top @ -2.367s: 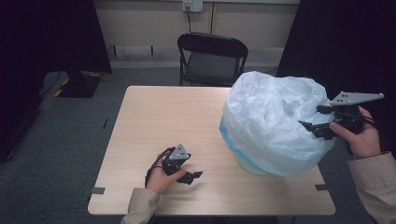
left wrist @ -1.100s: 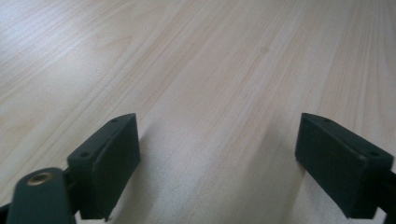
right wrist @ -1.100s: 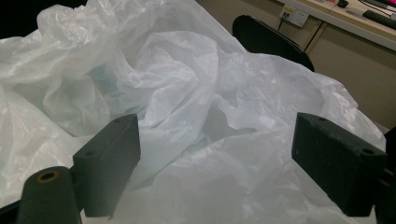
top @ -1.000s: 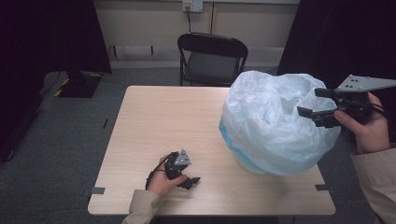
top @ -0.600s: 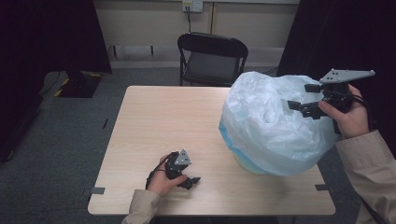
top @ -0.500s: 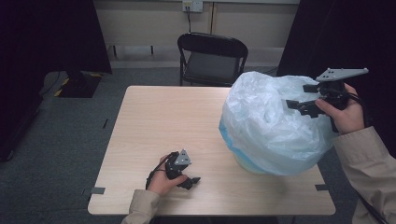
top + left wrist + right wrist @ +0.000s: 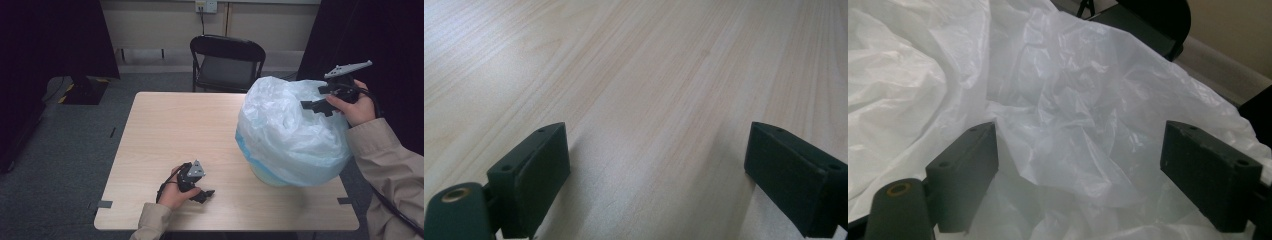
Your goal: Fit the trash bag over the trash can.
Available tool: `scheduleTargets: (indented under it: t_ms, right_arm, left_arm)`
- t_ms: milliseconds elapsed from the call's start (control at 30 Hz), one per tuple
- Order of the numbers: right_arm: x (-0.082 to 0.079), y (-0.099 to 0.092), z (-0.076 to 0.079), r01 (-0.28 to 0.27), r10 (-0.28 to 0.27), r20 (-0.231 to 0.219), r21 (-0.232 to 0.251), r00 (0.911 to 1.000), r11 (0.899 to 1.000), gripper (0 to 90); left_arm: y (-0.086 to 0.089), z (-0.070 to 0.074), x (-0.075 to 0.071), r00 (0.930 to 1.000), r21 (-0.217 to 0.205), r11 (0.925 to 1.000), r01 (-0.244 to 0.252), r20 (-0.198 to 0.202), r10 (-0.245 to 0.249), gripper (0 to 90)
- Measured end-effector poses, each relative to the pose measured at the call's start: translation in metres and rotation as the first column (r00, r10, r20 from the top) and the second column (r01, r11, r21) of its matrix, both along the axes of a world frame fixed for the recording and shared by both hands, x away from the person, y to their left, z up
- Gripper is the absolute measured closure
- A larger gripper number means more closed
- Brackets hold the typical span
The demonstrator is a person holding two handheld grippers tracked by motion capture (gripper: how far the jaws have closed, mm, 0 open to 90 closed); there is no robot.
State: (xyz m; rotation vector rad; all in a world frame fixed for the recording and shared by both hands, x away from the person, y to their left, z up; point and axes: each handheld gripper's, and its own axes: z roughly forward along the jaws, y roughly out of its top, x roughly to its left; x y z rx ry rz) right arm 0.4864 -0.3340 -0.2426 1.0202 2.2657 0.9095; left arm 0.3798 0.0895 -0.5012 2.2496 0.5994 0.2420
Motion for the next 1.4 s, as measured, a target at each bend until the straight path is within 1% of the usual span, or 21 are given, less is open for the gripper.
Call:
scheduleTargets:
  t_ms: [100,200,300,400,500,600,700,800,867,933,967,1000,1100,1167,1233,1300,1400]
  right_arm:
    - [0.006,0.001,-0.001,0.001,-0.001,-0.019,-0.016,0.9998,1.000,15.0]
    - [0.008,0.003,-0.002,-0.006,0.005,-0.049,-0.034,0.9988,0.999,15.3]
    - [0.008,0.005,-0.004,-0.013,0.009,-0.065,-0.054,0.9978,0.998,15.4]
    - [0.009,0.006,-0.004,-0.017,0.012,-0.085,-0.053,0.9963,0.998,17.3]
    - [0.008,0.005,-0.003,-0.015,0.012,-0.074,-0.045,0.9972,0.999,17.3]
    - [0.003,0.000,0.003,-0.003,0.003,-0.043,0.011,0.9991,1.000,17.3]
    - [-0.009,-0.001,0.018,-0.023,0.021,0.033,0.037,0.9992,0.999,17.0]
    - [-0.025,0.002,0.038,-0.043,0.038,0.087,0.056,0.9954,0.998,16.1]
    - [-0.035,0.007,0.050,-0.055,0.047,0.122,0.061,0.9914,0.997,16.2]
    - [-0.043,0.014,0.058,-0.068,0.059,0.141,0.062,0.9883,0.996,16.1]
    - [-0.046,0.018,0.061,-0.081,0.069,0.152,0.071,0.9859,0.994,16.2]
    - [-0.049,0.022,0.063,-0.098,0.084,0.154,0.085,0.9845,0.992,16.1]
    - [-0.054,0.039,0.064,-0.131,0.114,0.164,0.097,0.9798,0.987,16.1]
    - [-0.052,0.053,0.062,-0.158,0.138,0.157,0.120,0.9779,0.980,16.0]
    - [-0.047,0.067,0.058,-0.178,0.160,0.140,0.120,0.9770,0.977,15.9]
    - [-0.038,0.081,0.050,-0.188,0.174,0.114,0.125,0.9781,0.974,15.9]
    - [-0.023,0.096,0.037,-0.190,0.182,0.069,0.126,0.9809,0.974,15.9]
  left_arm:
    - [0.000,0.000,0.000,1.0000,0.000,1.0000,0.000,0.000,0.000,10.2]
    - [0.000,0.000,0.000,1.0000,0.000,1.0000,0.000,0.000,0.000,10.2]
    - [0.000,0.000,0.000,1.0000,0.000,1.0000,0.000,0.000,0.000,10.2]
    - [0.000,0.000,0.000,1.0000,0.000,1.0000,-0.001,0.000,0.001,10.2]
    - [0.000,0.000,0.000,1.0000,0.000,1.0000,-0.001,0.000,0.001,10.2]
    - [0.000,0.000,0.000,1.0000,-0.002,1.0000,-0.001,-0.001,0.001,10.1]
    - [0.000,0.000,0.000,1.0000,0.000,1.0000,0.000,-0.001,0.000,9.9]
    - [-0.001,0.000,0.000,1.0000,0.001,1.0000,0.000,-0.001,0.000,9.5]
    - [-0.001,0.000,0.000,1.0000,0.000,1.0000,0.000,-0.001,0.000,9.4]
    - [-0.001,0.000,0.000,1.0000,0.001,1.0000,0.000,-0.001,0.000,9.4]
    - [-0.001,0.000,0.000,1.0000,0.001,1.0000,0.000,-0.001,0.000,9.4]
    - [-0.001,0.000,0.000,1.0000,0.001,1.0000,-0.001,-0.001,0.001,9.4]
    - [-0.001,0.000,0.000,1.0000,0.001,1.0000,0.001,-0.001,-0.001,9.1]
    - [-0.001,0.000,0.000,1.0000,0.002,1.0000,0.000,-0.001,0.000,9.0]
    - [-0.001,0.000,0.001,1.0000,0.002,1.0000,0.001,-0.001,-0.001,8.8]
    - [-0.002,0.000,0.001,1.0000,0.003,1.0000,0.002,0.000,-0.002,8.7]
    - [-0.002,0.000,0.001,1.0000,0.003,1.0000,0.002,0.000,-0.002,8.6]
